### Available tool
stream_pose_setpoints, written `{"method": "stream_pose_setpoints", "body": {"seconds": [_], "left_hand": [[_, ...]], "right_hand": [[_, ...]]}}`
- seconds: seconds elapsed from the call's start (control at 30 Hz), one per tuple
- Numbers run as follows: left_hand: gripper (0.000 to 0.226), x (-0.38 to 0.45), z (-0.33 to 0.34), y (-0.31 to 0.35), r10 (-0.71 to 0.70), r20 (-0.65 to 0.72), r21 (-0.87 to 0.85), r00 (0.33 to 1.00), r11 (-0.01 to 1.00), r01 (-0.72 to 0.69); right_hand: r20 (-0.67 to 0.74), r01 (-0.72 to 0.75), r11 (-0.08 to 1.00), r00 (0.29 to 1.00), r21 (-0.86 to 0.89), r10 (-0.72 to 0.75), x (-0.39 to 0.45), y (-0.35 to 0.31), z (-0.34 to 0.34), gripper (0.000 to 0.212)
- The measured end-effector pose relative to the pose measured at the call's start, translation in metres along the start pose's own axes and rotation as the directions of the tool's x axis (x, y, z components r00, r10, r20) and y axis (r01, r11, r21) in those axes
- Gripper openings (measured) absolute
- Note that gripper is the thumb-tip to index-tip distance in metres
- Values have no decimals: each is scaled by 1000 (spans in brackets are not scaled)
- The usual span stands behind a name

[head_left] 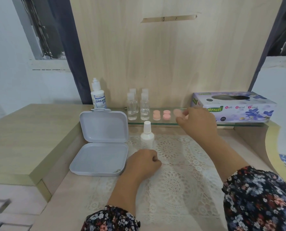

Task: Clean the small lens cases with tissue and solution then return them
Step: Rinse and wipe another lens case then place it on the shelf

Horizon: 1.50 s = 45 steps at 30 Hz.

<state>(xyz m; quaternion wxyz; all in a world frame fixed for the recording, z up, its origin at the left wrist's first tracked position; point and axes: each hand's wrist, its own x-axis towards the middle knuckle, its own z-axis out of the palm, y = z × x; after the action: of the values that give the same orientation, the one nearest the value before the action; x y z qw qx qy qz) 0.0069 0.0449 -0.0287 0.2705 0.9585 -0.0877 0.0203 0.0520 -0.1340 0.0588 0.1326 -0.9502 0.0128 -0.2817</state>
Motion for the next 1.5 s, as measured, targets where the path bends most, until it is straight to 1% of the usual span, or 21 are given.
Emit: {"method": "stream_pose_setpoints", "body": {"seconds": [0.13, 0.23, 0.3, 0.37, 0.47, 0.57, 0.63, 0.67, 0.73, 0.8, 0.87, 0.93, 1.0, 1.07, 1.23, 1.37, 1.5], "left_hand": [[24, 0, 0, 1, -6, 7, -22, 1000, 1000, 7], [24, -1, -1, 1, -8, 9, -8, 1000, 1000, 8], [24, -1, -1, 3, 0, -1, 4, 1000, 1000, 0], [24, -2, -1, 3, 8, -12, 12, 1000, 1000, -8], [24, -2, -1, 4, 19, -25, 19, 1000, 1000, -18], [28, -3, 2, 9, 97, -56, 15, 994, 995, -96], [23, -3, 5, 12, 157, -101, 2, 982, 987, -158], [21, -3, 7, 13, 184, -128, -24, 974, 982, -189], [24, -1, 11, 15, 239, -159, -89, 958, 963, -255], [31, 0, 16, 16, 297, -136, -110, 945, 944, -312], [38, 2, 20, 19, 325, -99, -112, 940, 935, -335], [39, 4, 24, 21, 350, -92, -93, 932, 929, -358], [36, 5, 26, 22, 364, -102, -77, 926, 925, -372], [34, 5, 27, 22, 366, -105, -64, 924, 925, -374], [36, 5, 29, 25, 362, -78, -29, 929, 930, -365], [30, 6, 30, 27, 362, -102, 14, 927, 932, -363], [26, 8, 31, 30, 333, -124, 54, 935, 943, -328]], "right_hand": [[-32, 25, 991, 999, 135, -21, -25, 7, -10, 31], [-9, 36, 974, 999, 224, -34, -48, 18, -10, 23], [46, 40, 961, 997, 274, -55, -60, 29, -6, 16], [132, 27, 938, 988, 345, -77, -70, 40, 2, 11], [257, 16, 907, 957, 421, -136, -81, 56, 17, 14], [336, 32, 908, 923, 417, -187, -87, 66, 29, 19], [360, 70, 919, 906, 389, -222, -88, 70, 33, 21], [368, 84, 923, 901, 376, -232, -87, 71, 35, 22], [372, 97, 927, 897, 362, -239, -87, 73, 37, 25], [372, 104, 929, 896, 355, -242, -87, 73, 39, 29], [374, 93, 929, 897, 359, -235, -89, 73, 41, 34], [370, 77, 932, 904, 355, -215, -91, 72, 41, 39], [348, 81, 934, 914, 348, -209, -91, 72, 41, 40], [335, 93, 935, 918, 343, -214, -91, 73, 42, 36], [306, 96, 925, 927, 369, -218, -93, 71, 43, 35], [281, 71, 923, 941, 377, -187, -92, 68, 43, 32], [280, 66, 923, 942, 379, -182, -93, 67, 42, 29]]}}
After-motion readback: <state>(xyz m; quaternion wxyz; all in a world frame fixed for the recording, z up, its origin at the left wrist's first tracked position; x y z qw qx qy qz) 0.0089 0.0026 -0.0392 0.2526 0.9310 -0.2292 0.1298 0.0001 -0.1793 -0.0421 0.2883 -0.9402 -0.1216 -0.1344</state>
